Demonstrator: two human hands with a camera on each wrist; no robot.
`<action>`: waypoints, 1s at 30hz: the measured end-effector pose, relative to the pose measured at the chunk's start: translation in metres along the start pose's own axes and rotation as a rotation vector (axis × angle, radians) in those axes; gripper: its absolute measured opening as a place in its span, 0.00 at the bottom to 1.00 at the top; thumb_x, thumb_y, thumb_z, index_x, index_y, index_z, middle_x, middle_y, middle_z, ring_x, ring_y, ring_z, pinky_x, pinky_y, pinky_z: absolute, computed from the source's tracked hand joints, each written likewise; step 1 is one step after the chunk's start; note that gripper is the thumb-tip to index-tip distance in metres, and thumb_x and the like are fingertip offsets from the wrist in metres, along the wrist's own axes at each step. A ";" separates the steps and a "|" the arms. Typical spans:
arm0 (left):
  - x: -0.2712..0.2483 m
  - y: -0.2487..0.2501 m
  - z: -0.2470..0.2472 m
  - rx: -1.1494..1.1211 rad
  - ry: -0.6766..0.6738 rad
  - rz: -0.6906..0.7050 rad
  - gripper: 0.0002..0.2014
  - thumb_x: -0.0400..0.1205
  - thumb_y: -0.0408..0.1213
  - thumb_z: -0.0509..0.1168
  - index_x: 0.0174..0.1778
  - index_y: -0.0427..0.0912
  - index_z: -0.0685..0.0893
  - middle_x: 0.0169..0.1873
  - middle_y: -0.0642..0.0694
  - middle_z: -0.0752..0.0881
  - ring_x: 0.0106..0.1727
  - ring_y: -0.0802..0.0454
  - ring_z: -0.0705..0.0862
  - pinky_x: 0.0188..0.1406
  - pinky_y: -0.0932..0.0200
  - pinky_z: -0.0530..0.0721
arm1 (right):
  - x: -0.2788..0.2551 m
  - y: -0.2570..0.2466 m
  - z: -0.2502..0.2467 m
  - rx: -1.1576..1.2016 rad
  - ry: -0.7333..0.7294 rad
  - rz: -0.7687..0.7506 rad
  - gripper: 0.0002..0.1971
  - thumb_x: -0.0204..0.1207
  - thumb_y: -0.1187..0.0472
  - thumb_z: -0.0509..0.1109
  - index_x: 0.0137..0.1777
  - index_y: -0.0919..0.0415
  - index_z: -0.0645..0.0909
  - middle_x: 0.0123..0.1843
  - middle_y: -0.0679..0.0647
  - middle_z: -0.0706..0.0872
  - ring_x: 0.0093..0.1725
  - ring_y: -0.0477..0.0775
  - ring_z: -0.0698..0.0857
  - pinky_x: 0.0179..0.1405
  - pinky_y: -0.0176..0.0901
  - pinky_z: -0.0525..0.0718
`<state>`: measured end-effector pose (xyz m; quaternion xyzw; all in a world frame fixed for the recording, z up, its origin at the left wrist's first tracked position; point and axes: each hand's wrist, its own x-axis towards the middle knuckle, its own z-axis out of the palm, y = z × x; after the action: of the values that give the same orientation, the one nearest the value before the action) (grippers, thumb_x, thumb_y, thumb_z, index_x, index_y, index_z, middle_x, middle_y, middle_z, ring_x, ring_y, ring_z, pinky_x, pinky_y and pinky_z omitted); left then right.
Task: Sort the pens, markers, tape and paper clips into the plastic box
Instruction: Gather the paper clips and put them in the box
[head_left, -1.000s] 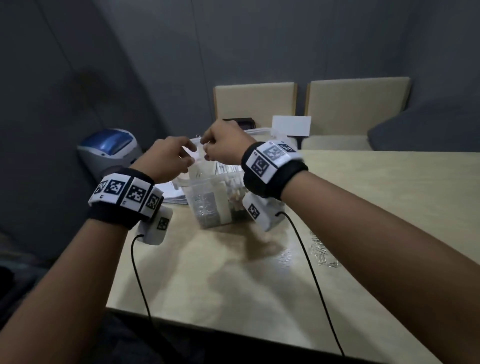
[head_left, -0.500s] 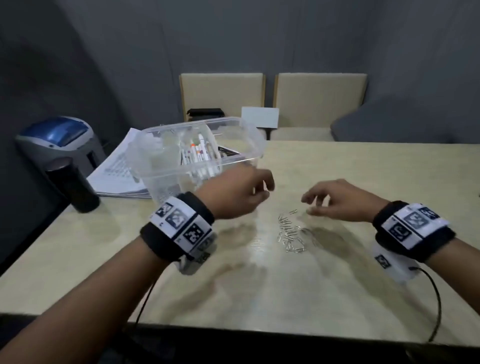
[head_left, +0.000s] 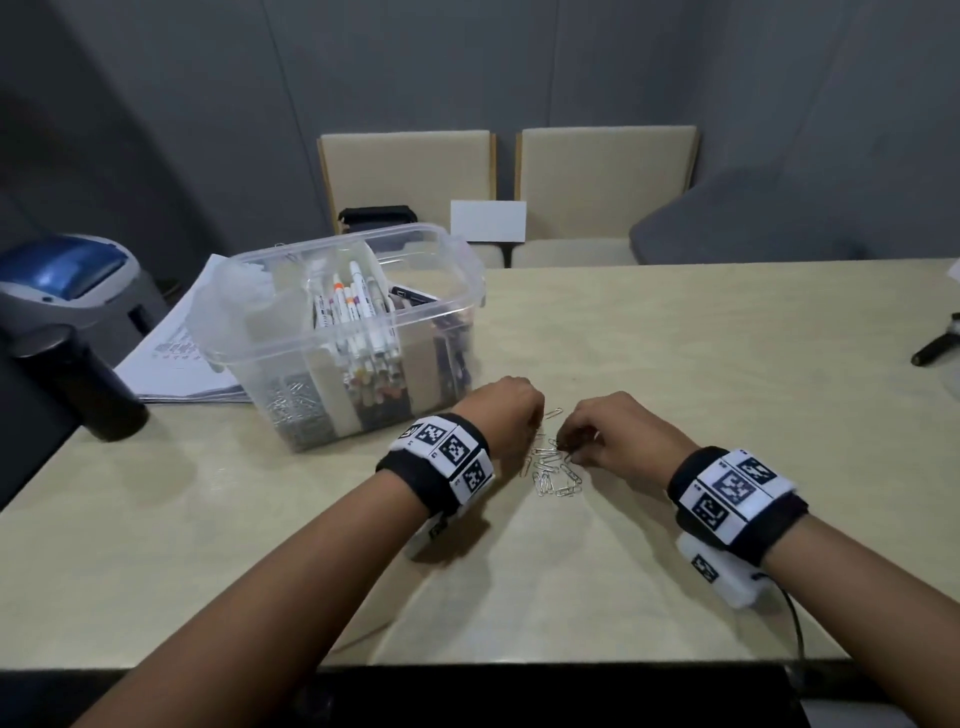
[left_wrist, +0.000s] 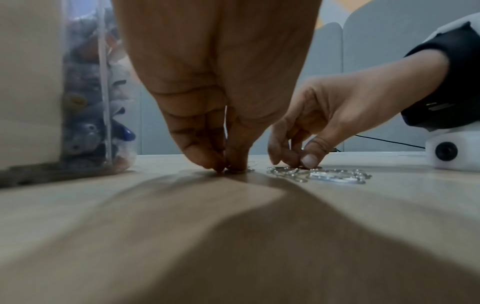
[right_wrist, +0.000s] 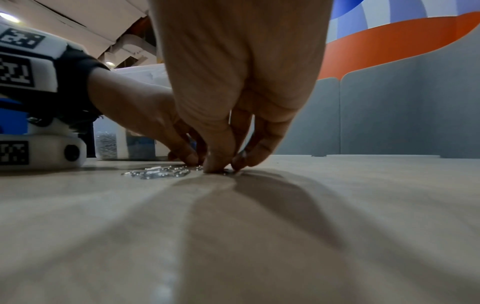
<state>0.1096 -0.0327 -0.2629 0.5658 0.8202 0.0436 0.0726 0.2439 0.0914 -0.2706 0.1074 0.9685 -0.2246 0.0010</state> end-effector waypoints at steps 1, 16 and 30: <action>0.000 0.000 0.000 -0.007 0.003 -0.004 0.11 0.80 0.31 0.63 0.56 0.43 0.84 0.54 0.42 0.84 0.56 0.43 0.82 0.50 0.52 0.80 | 0.000 -0.002 0.000 -0.018 0.003 0.009 0.12 0.70 0.67 0.77 0.51 0.51 0.89 0.42 0.45 0.87 0.42 0.44 0.84 0.46 0.38 0.84; -0.045 -0.009 -0.052 -0.148 0.126 -0.015 0.13 0.77 0.23 0.60 0.54 0.40 0.80 0.50 0.44 0.83 0.52 0.49 0.79 0.50 0.60 0.76 | 0.007 -0.009 0.002 -0.016 0.081 0.026 0.19 0.72 0.69 0.71 0.60 0.51 0.76 0.48 0.45 0.72 0.45 0.42 0.75 0.45 0.36 0.74; -0.155 -0.145 -0.160 0.017 0.436 -0.473 0.12 0.78 0.32 0.70 0.57 0.41 0.88 0.48 0.43 0.89 0.46 0.48 0.84 0.53 0.55 0.80 | 0.086 -0.200 -0.064 0.323 0.496 -0.459 0.06 0.76 0.69 0.73 0.51 0.63 0.86 0.45 0.52 0.89 0.41 0.45 0.88 0.44 0.35 0.87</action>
<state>0.0032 -0.2273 -0.1168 0.3373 0.9256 0.1390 -0.1012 0.1215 -0.0383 -0.1307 -0.0626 0.8904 -0.3358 -0.3009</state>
